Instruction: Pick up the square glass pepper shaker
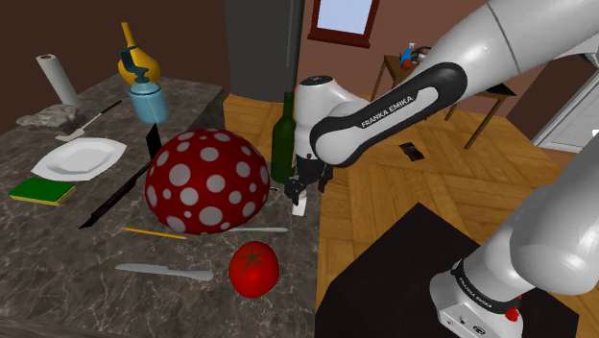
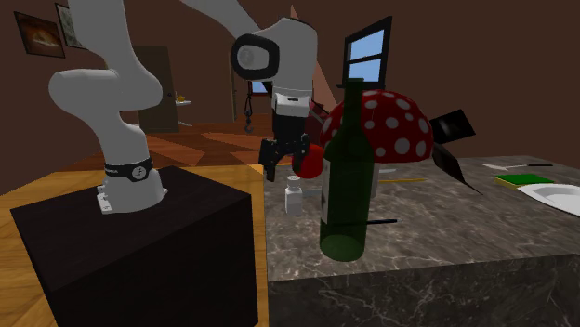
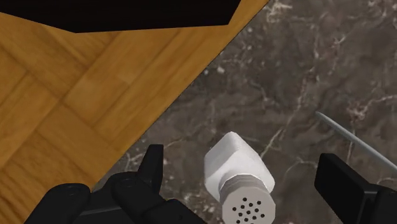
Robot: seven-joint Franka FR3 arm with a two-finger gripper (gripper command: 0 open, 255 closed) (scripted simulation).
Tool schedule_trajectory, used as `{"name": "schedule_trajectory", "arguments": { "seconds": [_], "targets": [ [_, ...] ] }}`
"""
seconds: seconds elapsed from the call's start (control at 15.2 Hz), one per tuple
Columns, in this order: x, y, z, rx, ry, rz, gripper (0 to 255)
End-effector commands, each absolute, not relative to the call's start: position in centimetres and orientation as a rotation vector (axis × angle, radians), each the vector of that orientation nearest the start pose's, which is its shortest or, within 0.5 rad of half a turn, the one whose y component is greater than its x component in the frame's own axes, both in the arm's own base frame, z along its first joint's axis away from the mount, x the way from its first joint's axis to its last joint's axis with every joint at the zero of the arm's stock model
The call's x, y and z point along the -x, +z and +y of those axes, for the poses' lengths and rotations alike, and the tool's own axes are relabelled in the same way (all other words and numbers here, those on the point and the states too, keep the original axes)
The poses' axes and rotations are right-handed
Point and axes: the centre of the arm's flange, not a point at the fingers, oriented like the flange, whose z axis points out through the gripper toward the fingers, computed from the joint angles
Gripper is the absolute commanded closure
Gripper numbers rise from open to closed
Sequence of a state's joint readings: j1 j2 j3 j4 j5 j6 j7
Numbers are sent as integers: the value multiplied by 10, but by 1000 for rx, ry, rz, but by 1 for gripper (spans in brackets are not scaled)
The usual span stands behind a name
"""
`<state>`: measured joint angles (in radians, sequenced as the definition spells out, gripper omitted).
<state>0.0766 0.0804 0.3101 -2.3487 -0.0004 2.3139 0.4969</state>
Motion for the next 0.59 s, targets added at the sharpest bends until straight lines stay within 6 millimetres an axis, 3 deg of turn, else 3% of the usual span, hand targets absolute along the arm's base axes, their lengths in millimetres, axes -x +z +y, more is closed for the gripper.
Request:
{"name": "schedule_trajectory", "arguments": {
  "seconds": [0.0,0.4,0.53],
  "targets": [
    [-460,276,193,3154,184,175,0],
    [-460,242,193,3154,184,175,0],
    [-460,242,193,3154,184,175,0]
  ]
}}
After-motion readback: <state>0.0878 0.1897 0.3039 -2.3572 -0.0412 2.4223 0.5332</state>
